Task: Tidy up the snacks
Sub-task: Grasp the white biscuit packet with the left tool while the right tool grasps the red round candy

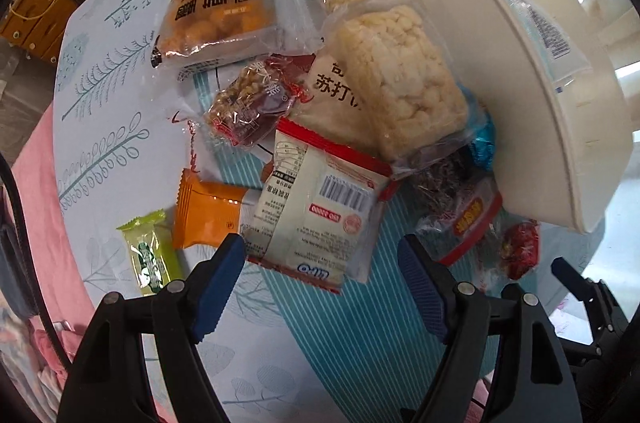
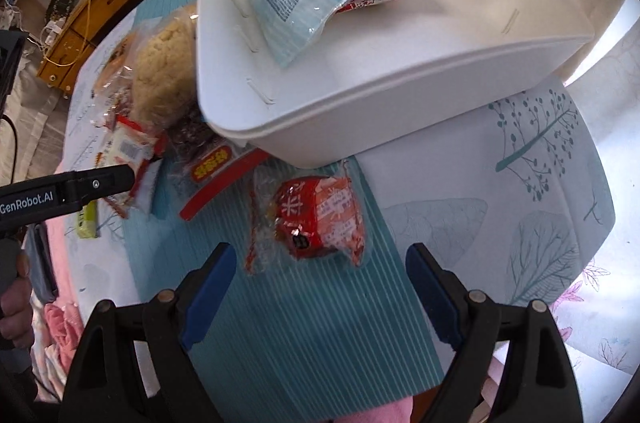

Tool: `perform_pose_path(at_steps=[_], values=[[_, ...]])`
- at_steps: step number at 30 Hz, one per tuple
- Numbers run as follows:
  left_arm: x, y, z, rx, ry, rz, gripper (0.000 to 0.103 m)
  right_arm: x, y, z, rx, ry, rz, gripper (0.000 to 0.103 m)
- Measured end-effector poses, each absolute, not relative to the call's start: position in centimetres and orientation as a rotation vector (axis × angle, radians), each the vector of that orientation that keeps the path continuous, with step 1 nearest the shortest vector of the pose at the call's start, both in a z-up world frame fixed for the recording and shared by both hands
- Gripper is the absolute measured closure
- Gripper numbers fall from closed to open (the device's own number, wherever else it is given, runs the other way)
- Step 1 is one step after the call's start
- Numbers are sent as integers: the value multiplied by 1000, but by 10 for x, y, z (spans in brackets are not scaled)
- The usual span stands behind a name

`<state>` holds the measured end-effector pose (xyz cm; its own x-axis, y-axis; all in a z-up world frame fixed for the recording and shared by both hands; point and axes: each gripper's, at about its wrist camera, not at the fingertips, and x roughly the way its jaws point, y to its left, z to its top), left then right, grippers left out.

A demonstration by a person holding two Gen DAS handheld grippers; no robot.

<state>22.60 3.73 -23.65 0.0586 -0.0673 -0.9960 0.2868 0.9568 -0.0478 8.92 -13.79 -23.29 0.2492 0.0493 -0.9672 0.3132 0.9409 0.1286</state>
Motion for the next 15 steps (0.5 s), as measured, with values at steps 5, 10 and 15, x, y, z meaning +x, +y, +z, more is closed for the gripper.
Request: perform_pose_path(at_steps=[5,10,15], values=[[231,32,-246,195,1466,-250,26,100,-139,-244,305,1323,-203,15],[241,37,-257,159,1482,-232,26,112,-139,-253,282,1339,-211,16],[251,38,-257,171,1455,-242,36,127,-133,-256,243,1350,-208,19]])
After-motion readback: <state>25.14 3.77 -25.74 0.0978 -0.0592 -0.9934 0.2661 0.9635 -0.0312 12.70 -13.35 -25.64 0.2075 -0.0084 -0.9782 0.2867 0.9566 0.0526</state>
